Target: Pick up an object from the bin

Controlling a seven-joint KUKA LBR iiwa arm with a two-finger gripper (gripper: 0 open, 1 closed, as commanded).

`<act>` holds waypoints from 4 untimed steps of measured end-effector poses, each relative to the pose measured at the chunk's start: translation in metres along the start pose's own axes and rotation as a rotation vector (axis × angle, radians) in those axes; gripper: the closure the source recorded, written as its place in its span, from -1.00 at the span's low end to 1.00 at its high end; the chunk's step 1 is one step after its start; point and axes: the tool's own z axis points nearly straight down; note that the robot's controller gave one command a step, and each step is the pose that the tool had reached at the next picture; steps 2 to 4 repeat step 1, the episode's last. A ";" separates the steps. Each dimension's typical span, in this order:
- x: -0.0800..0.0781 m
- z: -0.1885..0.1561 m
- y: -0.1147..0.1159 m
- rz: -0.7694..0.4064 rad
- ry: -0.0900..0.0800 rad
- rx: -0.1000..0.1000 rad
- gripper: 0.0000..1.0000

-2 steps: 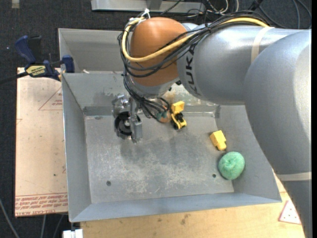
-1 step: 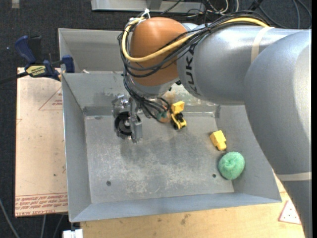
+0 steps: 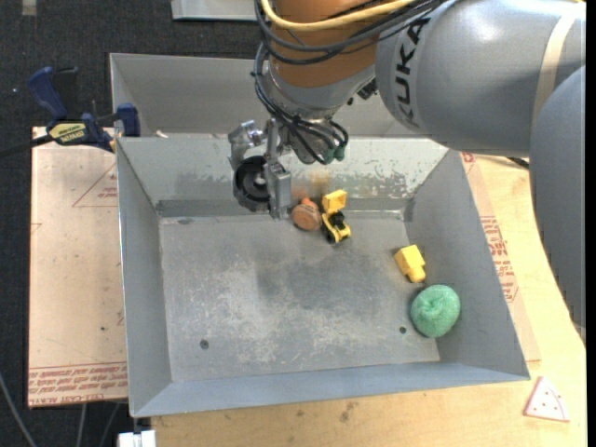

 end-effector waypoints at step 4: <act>0.000 0.000 0.000 0.000 0.000 0.000 1.00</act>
Offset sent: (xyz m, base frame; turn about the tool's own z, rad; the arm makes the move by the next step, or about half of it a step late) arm -0.0185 -0.0290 -0.0793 -0.1240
